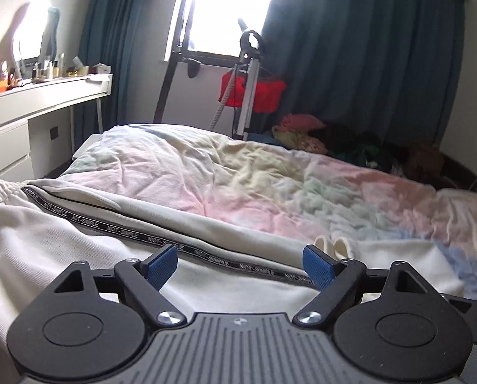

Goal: Fold clothes

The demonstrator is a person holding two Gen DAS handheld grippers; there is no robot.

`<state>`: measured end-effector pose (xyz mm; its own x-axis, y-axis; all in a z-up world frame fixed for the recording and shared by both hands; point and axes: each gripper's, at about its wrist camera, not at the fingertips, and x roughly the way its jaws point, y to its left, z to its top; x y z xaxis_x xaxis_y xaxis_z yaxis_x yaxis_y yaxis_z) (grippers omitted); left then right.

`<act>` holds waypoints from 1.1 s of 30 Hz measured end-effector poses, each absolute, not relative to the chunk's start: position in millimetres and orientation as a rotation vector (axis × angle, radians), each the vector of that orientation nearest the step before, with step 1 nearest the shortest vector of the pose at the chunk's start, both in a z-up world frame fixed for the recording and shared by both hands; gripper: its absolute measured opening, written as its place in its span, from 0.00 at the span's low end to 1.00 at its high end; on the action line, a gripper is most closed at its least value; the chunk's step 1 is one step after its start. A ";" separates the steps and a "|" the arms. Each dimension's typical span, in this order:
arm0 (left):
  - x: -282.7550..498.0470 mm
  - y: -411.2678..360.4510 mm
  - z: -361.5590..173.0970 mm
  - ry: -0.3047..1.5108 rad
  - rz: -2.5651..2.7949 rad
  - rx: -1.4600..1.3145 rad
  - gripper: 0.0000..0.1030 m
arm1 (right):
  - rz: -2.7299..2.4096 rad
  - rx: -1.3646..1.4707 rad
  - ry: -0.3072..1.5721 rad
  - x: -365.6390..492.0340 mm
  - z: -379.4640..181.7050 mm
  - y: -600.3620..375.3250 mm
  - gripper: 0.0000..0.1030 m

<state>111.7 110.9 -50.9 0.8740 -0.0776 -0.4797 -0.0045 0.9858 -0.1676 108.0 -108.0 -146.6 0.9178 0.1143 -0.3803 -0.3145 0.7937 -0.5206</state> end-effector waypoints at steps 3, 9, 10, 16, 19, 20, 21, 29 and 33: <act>117.5 125.0 -51.9 0.512 -0.039 -0.223 0.84 | 0.247 -0.570 0.291 106.8 -124.5 -94.5 0.12; 121.1 139.8 -55.2 0.507 -0.050 -0.284 0.84 | 0.319 -0.518 0.380 109.2 -126.3 -58.6 0.14; 120.8 138.7 -56.0 0.508 -0.056 -0.278 0.84 | 0.325 -0.509 0.407 110.6 -130.5 -56.5 0.15; 117.5 123.0 -57.3 0.483 -0.098 -0.221 0.84 | 0.450 -0.318 0.553 105.6 -105.5 -80.5 0.75; 109.5 111.0 -58.9 0.483 -0.142 -0.185 0.84 | 0.512 -0.184 0.624 95.8 -84.2 -97.3 0.75; 106.6 106.8 -59.5 0.484 -0.159 -0.174 0.85 | 0.526 -0.143 0.642 91.4 -76.5 -103.3 0.75; 103.7 102.6 -60.1 0.485 -0.175 -0.162 0.85 | 0.517 -0.119 0.637 84.7 -66.7 -111.9 0.75; 76.6 64.0 -69.1 0.501 -0.303 -0.041 0.86 | 0.080 0.003 0.552 95.0 -42.6 -215.7 0.75; 70.8 44.4 -85.4 0.560 -0.288 0.043 0.86 | 0.017 0.029 0.561 105.9 -62.9 -233.8 0.60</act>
